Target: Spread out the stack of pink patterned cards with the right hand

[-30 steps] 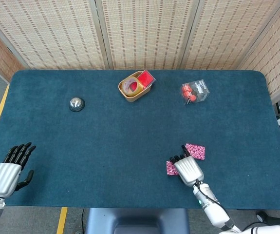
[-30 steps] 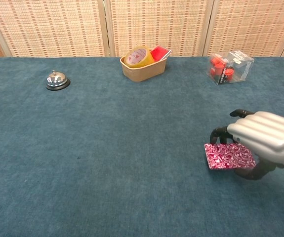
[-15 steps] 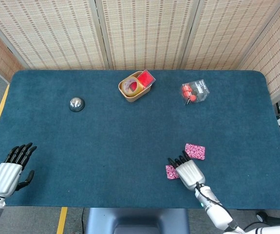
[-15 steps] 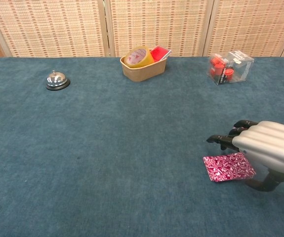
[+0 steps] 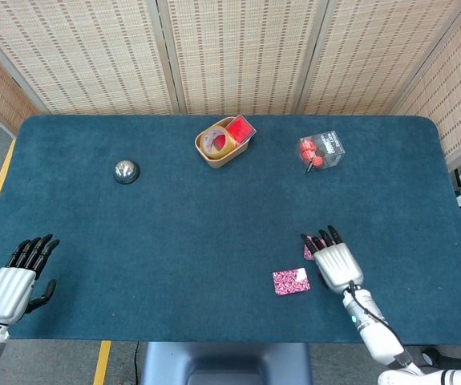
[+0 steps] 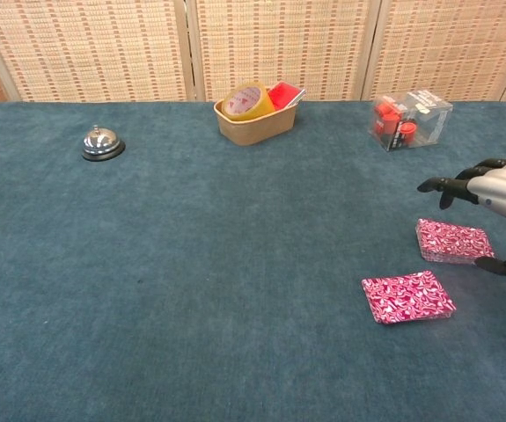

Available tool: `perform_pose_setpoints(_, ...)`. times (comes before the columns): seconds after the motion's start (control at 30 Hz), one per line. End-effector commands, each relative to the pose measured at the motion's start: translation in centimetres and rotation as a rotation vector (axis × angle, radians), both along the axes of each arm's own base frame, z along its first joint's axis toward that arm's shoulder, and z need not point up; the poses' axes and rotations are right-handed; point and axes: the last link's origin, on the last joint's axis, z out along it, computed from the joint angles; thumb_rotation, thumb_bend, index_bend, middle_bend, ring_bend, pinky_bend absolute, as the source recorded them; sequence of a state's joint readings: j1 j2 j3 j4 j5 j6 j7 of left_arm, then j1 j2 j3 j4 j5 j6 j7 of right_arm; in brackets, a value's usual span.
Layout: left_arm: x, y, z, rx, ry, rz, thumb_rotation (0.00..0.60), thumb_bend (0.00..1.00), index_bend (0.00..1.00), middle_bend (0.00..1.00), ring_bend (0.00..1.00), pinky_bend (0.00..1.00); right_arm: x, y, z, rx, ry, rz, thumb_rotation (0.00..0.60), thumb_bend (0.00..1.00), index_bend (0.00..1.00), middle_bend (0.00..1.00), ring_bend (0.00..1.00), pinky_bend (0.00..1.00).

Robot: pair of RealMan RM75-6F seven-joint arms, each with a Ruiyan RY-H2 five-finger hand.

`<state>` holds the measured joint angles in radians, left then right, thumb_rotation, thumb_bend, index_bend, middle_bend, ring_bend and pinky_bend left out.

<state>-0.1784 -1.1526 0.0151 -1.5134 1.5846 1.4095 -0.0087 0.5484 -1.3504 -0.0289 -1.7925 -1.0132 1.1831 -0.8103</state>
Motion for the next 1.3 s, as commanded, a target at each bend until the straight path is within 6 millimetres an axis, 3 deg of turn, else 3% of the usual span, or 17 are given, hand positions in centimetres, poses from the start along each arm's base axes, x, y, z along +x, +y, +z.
perform_pose_setpoints(0.03,0.1,0.0,-0.1,-0.001,0.001,-0.004,0.6,0.48,0.0,0.0,0.0,0.08,-1.3,-1.7,0.3,-0.022,0.012,-0.059,0.6,0.27,0.0,0.18,0.06,0.0)
perform_pose_setpoints(0.4,-0.1,0.1,-0.1,0.005,0.0,0.006,0.6,0.48,0.0,0.0,0.0,0.08,-2.5,-3.3,-1.4,0.001,0.044,-0.097,0.6,0.27,0.02,0.18,0.06,0.0)
perform_pose_setpoints(0.73,-0.1,0.1,0.0,0.007,0.001,0.007,0.6,0.48,0.0,0.0,0.0,0.08,-2.4,-3.3,-2.2,0.002,0.044,-0.088,0.6,0.27,0.16,0.18,0.06,0.0)
perform_pose_setpoints(1.3,0.0,0.1,-0.2,-0.001,0.006,0.007,0.6,0.48,0.0,0.0,0.0,0.08,-2.2,-3.6,-3.0,0.002,0.054,-0.112,0.6,0.27,0.21,0.18,0.06,0.0)
